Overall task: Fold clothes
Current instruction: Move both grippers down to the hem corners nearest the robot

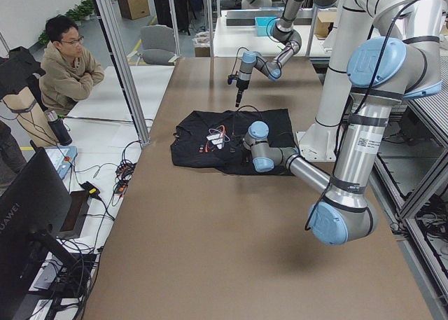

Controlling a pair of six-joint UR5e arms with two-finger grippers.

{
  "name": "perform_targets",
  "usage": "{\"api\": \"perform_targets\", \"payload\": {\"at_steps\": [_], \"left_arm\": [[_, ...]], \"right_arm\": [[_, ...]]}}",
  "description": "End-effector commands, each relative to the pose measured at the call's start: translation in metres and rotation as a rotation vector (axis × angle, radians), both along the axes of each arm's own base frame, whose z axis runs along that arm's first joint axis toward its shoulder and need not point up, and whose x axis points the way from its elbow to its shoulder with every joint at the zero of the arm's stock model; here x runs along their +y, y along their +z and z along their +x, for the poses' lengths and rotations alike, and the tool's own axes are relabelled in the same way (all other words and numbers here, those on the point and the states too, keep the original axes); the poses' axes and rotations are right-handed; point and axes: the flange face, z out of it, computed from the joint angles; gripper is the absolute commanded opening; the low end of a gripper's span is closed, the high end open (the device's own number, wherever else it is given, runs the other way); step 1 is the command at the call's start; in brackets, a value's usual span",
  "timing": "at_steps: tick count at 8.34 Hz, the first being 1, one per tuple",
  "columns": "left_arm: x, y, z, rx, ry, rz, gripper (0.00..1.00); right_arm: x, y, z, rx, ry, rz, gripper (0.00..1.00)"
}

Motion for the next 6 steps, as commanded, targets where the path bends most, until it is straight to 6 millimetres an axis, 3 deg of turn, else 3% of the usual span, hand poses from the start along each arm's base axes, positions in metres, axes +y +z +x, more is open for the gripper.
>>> {"api": "perform_targets", "payload": {"at_steps": [1, 3, 4, 6], "left_arm": [[0.068, -0.001, -0.036, 0.046, -0.068, -0.109, 1.0], [0.093, 0.001, -0.044, 0.025, -0.092, -0.164, 1.0], [0.102, 0.001, -0.035, 0.023, -0.112, -0.168, 1.0], [0.115, 0.001, -0.022, 0.019, -0.121, -0.159, 1.0]], "right_arm": [[0.078, 0.02, 0.019, -0.012, 0.074, -0.125, 0.94], [0.127, 0.031, -0.017, -0.026, 0.22, -0.284, 0.93], [0.168, 0.042, -0.035, -0.008, 0.248, -0.303, 0.91], [0.247, 0.048, -0.028, 0.035, 0.139, -0.299, 0.88]]}}
